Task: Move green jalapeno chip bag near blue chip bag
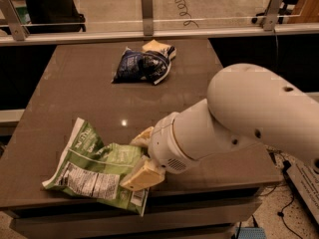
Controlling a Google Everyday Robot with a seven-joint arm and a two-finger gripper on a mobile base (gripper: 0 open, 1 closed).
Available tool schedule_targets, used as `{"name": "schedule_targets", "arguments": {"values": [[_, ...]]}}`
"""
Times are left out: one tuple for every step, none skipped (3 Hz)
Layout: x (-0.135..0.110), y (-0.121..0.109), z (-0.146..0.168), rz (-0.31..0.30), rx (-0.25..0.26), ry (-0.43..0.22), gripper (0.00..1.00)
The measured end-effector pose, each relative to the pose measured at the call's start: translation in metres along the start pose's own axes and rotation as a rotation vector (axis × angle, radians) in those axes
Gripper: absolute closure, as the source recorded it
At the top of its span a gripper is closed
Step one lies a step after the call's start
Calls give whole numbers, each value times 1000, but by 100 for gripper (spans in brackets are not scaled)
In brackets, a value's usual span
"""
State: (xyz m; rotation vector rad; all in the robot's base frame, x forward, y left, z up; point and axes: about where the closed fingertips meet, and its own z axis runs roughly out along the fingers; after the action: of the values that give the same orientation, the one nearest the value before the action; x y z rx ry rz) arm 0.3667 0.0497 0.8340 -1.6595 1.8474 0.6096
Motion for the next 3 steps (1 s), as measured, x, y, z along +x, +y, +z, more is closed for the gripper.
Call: {"name": "schedule_targets", "arguments": {"values": [[1, -8, -9, -8, 22, 6, 88], [4, -29, -34, -17, 69, 25, 100], [13, -60, -77, -34, 142, 75, 100]]}}
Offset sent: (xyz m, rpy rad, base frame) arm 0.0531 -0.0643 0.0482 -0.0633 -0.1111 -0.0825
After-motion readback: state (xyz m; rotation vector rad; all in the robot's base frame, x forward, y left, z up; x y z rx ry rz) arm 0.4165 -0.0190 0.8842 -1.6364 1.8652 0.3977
